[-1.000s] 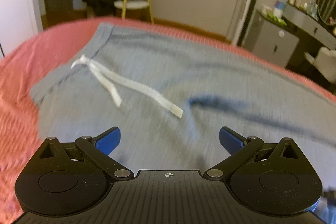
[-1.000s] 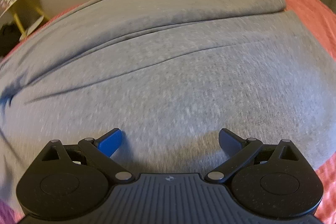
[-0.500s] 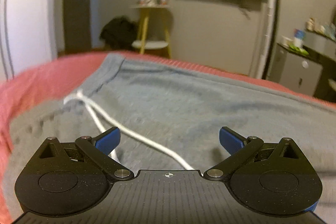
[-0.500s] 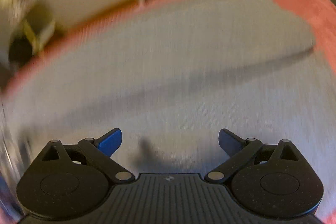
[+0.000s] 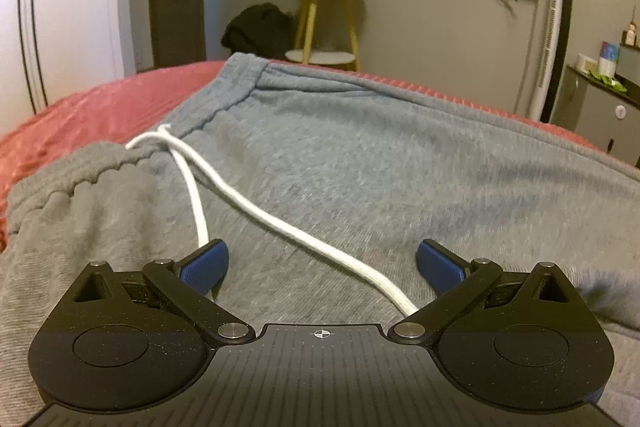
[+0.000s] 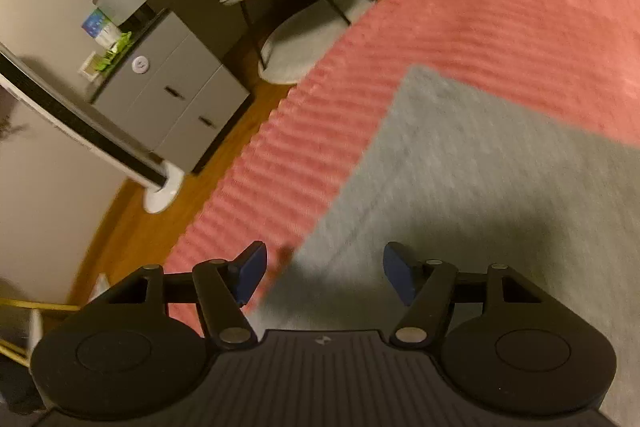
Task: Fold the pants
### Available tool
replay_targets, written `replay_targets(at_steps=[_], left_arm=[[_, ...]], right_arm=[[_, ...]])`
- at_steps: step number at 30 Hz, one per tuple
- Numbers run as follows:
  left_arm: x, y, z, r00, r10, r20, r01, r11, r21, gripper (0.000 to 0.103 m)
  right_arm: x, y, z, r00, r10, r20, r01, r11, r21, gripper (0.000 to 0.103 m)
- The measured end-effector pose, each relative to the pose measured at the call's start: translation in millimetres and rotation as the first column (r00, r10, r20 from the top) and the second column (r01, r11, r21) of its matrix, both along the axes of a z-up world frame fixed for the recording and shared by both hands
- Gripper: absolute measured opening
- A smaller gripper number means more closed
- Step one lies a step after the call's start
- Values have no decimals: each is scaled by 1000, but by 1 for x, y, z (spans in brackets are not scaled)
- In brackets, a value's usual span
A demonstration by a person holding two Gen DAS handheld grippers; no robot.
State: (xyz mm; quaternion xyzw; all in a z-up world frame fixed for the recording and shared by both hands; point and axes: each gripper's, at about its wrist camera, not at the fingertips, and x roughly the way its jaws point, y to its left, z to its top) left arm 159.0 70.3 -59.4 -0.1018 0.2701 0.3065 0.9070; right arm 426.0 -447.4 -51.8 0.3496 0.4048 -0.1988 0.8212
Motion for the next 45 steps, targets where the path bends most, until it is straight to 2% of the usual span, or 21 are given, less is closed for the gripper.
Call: replay_targets(at_steps=[3, 5, 7, 8, 10, 13, 16, 18, 20, 22, 24, 27, 29, 32, 34, 35, 36, 38, 39, 43, 45], left_arm=[[3, 2, -3, 1000, -3, -5, 3, 1000, -9, 103], [2, 3, -3, 1000, -7, 1, 7, 1000, -20, 103], [0, 5, -2, 1000, -15, 2, 15, 999, -33, 103], [2, 9, -3, 1000, -21, 1, 21, 999, -41, 103], [2, 14, -2, 999, -42, 4, 42, 997, -60, 103], [-2, 20, 5, 998, -66, 11, 67, 993, -100, 103], [-9, 29, 22, 989, -97, 107, 116, 974, -193, 101], [-9, 35, 38, 972, -131, 193, 177, 954, -242, 96], [-3, 42, 50, 954, -161, 254, 235, 927, -293, 94], [13, 55, 60, 929, -201, 310, 311, 877, -365, 93], [40, 74, 65, 918, -188, 348, 346, 808, -477, 88], [91, 101, 62, 933, -139, 333, 332, 692, -642, 75], [123, 110, 56, 955, -103, 277, 274, 657, -702, 70], [165, 114, 44, 972, -138, 189, 234, 626, -744, 52], [186, 116, 30, 981, -146, 124, 189, 624, -758, 51], [194, 117, 23, 986, -146, 77, 151, 619, -771, 43], [200, 119, 13, 990, -140, 28, 108, 609, -786, 22], [199, 124, 5, 994, -109, -6, 61, 602, -796, 10], [195, 127, 6, 994, -111, 14, 77, 589, -804, 7], [152, 116, 48, 977, -157, 146, 214, 661, -720, 7], [116, 107, 79, 957, -208, 202, 290, 679, -675, 7]], right_arm=[[12, 3, -3, 1000, -8, -25, 7, 998, -58, 60], [13, 12, -3, 997, 10, -73, -21, 988, -151, 32], [8, 17, -2, 995, 27, -93, -46, 978, -204, 22], [4, 16, -1, 996, 42, -84, -59, 977, -205, 6], [-15, 13, 11, 998, 50, -44, -57, 984, -172, 6], [-69, 5, 37, 993, 76, 90, -64, 989, -133, 5], [-139, -6, 51, 974, 88, 208, -64, 991, -120, 5], [-181, -10, 50, 968, 96, 233, -69, 990, -121, 5], [-213, -15, 38, 967, 110, 230, -83, 989, -123, 5], [-221, -24, 20, 971, 110, 214, -92, 991, -94, 5], [-220, -36, -3, 975, 82, 206, -81, 997, -13, 5], [-214, -42, -14, 975, 57, 213, -65, 997, 31, 6], [-205, -41, -15, 974, 63, 217, -71, 997, 31, 8], [-194, -42, -15, 971, 62, 229, -75, 996, 48, 11], [-185, -44, -18, 973, 61, 223, -77, 995, 68, 12], [-182, -45, -19, 973, 54, 224, -74, 994, 81, 12], [-180, -44, -19, 973, 49, 226, -72, 993, 93, 12], [-173, -44, -20, 974, 52, 221, -77, 992, 104, 12], [-171, -44, -19, 974, 59, 217, -83, 991, 104, 12], [-163, -42, -1, 975, 84, 206, -105, 990, 95, 5], [-176, -47, 22, 963, 63, 263, -96, 989, 116, 5]])
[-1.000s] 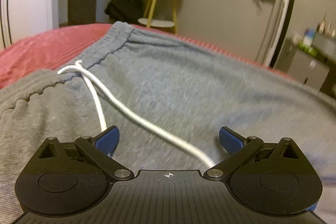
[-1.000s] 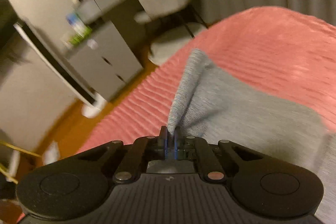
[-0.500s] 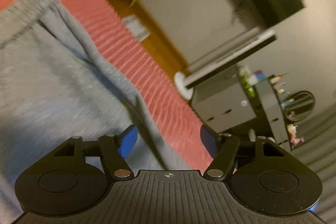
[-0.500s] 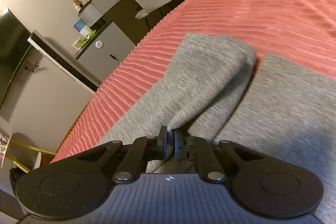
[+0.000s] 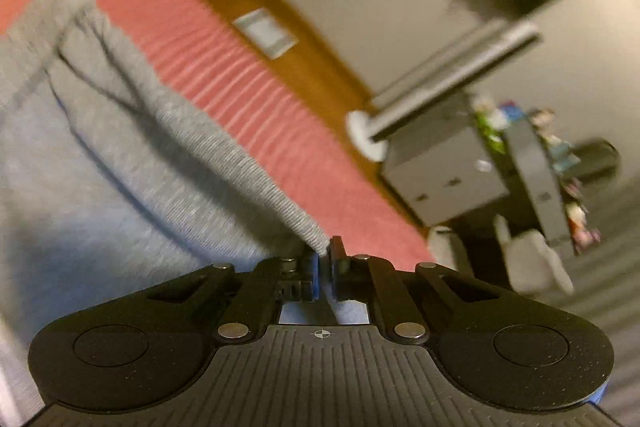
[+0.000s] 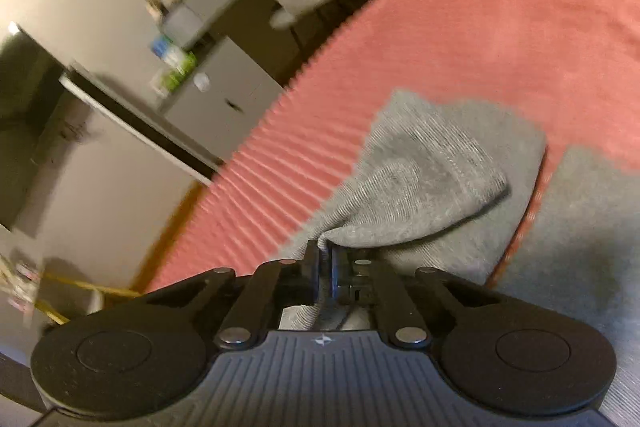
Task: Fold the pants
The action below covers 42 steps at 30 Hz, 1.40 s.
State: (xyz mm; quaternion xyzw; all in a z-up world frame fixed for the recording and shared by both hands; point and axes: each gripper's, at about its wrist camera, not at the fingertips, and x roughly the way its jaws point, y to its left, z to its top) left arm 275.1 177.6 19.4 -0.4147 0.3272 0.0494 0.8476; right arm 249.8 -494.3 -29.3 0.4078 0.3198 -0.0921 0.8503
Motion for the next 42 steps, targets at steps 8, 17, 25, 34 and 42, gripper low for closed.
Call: replay_targets(at_steps=[8, 17, 25, 34, 42], left_arm=[[-201, -28, 58, 984, -47, 171, 51, 999, -17, 7], [-257, -39, -44, 996, 58, -68, -61, 996, -58, 12], [-261, -9, -65, 971, 208, -116, -225, 960, -169, 44], [-266, -3, -91, 968, 214, -127, -241, 937, -254, 11], [-299, -7, -50, 966, 256, 23, -240, 930, -278, 8]], right_arm=[[-146, -41, 80, 979, -42, 199, 42, 999, 4, 4], [-238, -59, -17, 991, -47, -121, 40, 998, -57, 5], [-233, -76, -45, 993, -98, -72, 107, 984, 144, 34], [-209, -78, -53, 996, -78, -48, 84, 984, 157, 7], [-203, -66, -29, 998, -24, -56, 29, 996, 81, 5]])
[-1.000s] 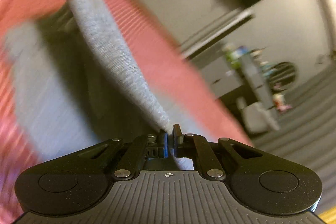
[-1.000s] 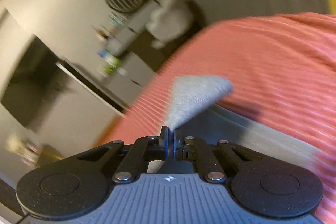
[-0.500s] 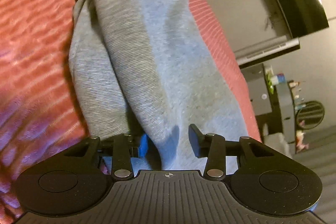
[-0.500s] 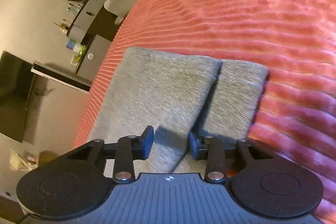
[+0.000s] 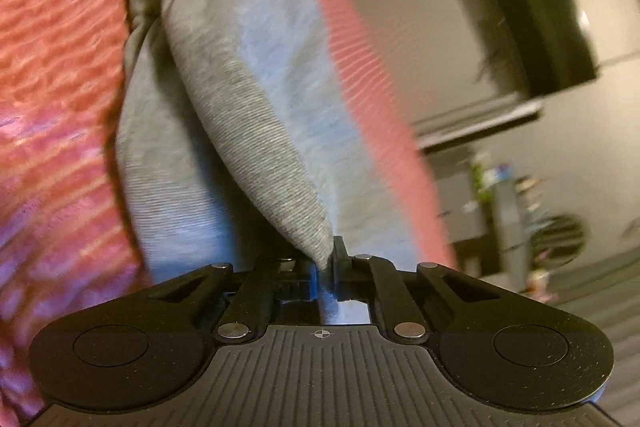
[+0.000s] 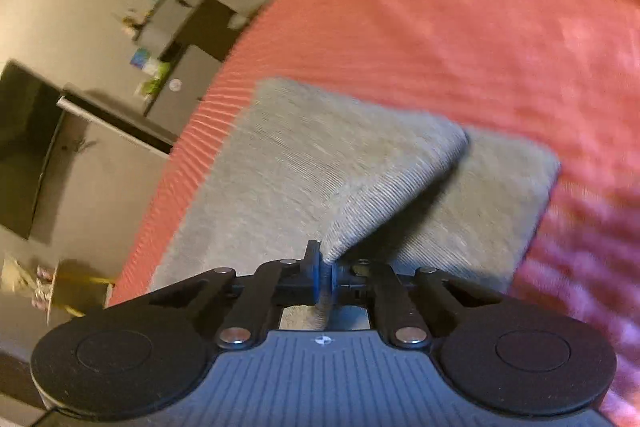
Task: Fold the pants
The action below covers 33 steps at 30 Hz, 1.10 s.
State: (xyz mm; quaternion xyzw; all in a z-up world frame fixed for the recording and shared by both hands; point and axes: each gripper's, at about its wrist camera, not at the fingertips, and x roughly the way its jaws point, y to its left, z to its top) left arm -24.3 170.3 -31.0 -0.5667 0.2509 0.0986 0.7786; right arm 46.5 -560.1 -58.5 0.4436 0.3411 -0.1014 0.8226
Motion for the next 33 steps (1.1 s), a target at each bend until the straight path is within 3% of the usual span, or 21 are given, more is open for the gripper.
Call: replay_targets(at_steps=[1, 3, 7, 10, 12, 14, 16, 18, 20, 22, 24, 27, 29, 31, 33], left_arm=[[-5, 1, 7, 1000, -7, 24, 7, 1000, -14, 8], [-14, -1, 22, 998, -36, 43, 35, 999, 33, 8], [-30, -1, 32, 996, -88, 0, 88, 992, 88, 8], [-30, -2, 21, 983, -105, -149, 125, 983, 134, 10], [-30, -6, 15, 964, -72, -257, 119, 978, 172, 12], [-37, -9, 22, 961, -17, -275, 77, 975, 207, 26], [-47, -14, 40, 963, 88, -254, -7, 953, 303, 32], [-50, -25, 59, 961, 169, -217, -67, 908, 414, 45], [-41, -39, 72, 976, 151, -158, -58, 875, 481, 54], [-21, -61, 75, 990, 63, -123, 10, 857, 515, 60], [0, -82, 67, 995, -43, -94, 85, 853, 516, 66], [26, -109, 43, 984, -142, -108, 177, 852, 492, 67], [41, -112, 24, 965, -200, -170, 256, 855, 451, 67], [48, -104, 9, 951, -168, -261, 274, 851, 449, 64], [43, -89, 5, 961, -114, -251, 219, 868, 445, 63]], right_arm=[[-3, -2, 11, 1000, -1, 30, 1, 1000, 3, 5], [-14, -6, 35, 995, -8, 99, 9, 1000, -12, 5], [-43, -10, 62, 988, 10, 155, 9, 992, -124, 4], [-54, -12, 47, 996, 25, 87, -8, 982, -189, 4], [-54, -15, 26, 1000, 21, -1, -21, 985, -174, 5], [-52, -13, 14, 994, -22, -106, -4, 972, -236, 6], [-55, -8, 19, 990, -60, -127, 13, 940, -341, 7], [-57, -2, 31, 986, -121, -115, 59, 895, -442, 8], [-56, 12, 46, 980, -180, -84, 107, 834, -541, 16], [-49, 33, 57, 986, -164, -22, 123, 814, -568, 25], [-38, 56, 60, 997, -65, 35, 74, 850, -522, 36], [-12, 94, 45, 973, 214, 92, -176, 935, -308, 41], [10, 110, 24, 925, 365, 108, -358, 930, -80, 54], [27, 115, 2, 900, 429, 73, -432, 901, 44, 56], [36, 100, -16, 915, 404, -10, -400, 909, 120, 48]])
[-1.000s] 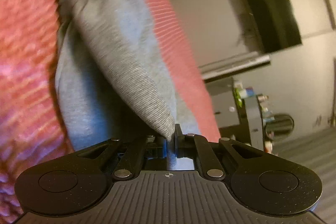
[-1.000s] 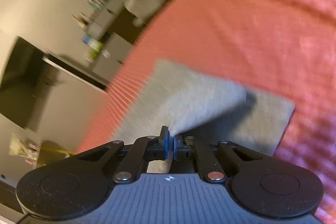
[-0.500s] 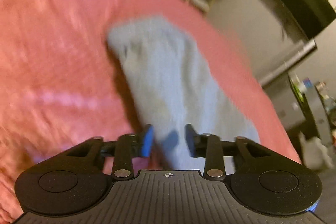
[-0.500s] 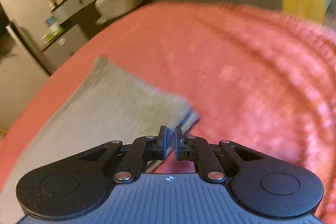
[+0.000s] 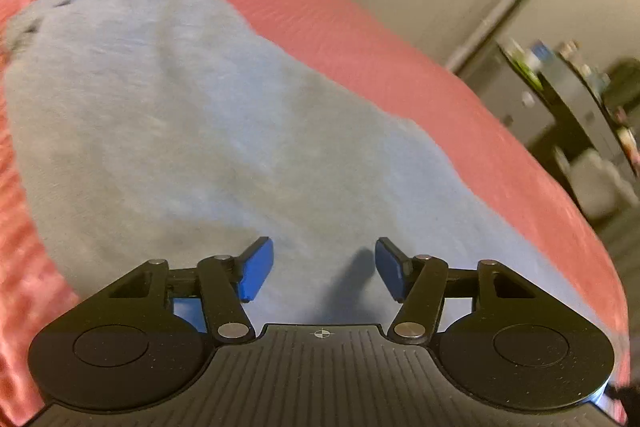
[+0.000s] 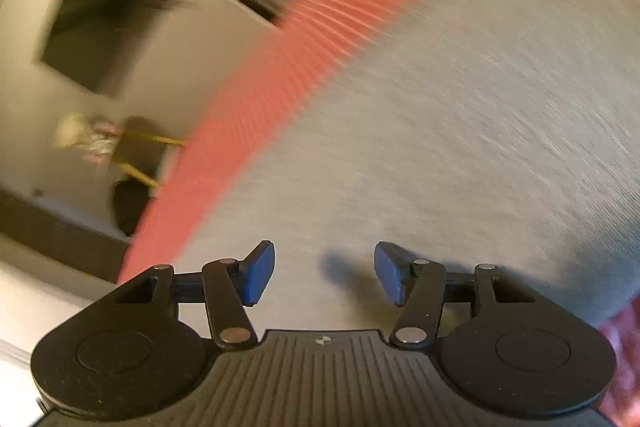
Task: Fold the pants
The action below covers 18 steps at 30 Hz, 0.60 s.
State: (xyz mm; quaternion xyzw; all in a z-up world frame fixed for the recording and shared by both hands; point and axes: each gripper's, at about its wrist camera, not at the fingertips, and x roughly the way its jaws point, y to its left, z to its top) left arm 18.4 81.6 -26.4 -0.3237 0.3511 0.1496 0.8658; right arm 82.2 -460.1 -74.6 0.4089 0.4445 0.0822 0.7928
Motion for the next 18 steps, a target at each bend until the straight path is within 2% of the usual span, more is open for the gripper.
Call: replay_targets(at_steps=[2, 3, 5, 8, 9, 11, 14, 16, 18], left_arm=[[-9, 13, -1, 997, 69, 27, -68, 997, -45, 62], [-14, 19, -1, 994, 105, 43, -101, 992, -76, 61], [-19, 24, -3, 989, 134, 55, -129, 987, -95, 61], [-17, 20, 2, 991, 124, 49, -121, 991, -58, 61], [-15, 16, 5, 992, 118, 46, -117, 993, -25, 61], [-14, 10, 8, 993, 108, 38, -109, 994, 25, 61], [-14, 2, 11, 994, 103, 28, -105, 992, 64, 62], [-12, 3, 11, 994, 106, 23, -107, 991, 80, 62], [-16, 1, 13, 994, 112, 22, -113, 989, 91, 64]], right_arm=[[-2, -31, -8, 997, -72, 4, 71, 994, 85, 44], [-7, -46, -8, 993, -115, 24, 113, 991, 67, 43], [-22, -78, -1, 977, -189, 95, 194, 980, -47, 42], [-51, -126, 8, 937, -336, 92, 348, 906, -242, 44], [-65, -141, 8, 923, -372, 99, 384, 891, -240, 44], [-96, -173, 7, 884, -456, 105, 468, 869, -161, 44], [-124, -189, 3, 834, -546, 81, 552, 830, -83, 48], [-124, -194, -1, 824, -563, 59, 566, 817, -107, 48], [-120, -193, -14, 820, -570, 50, 572, 818, -63, 47]])
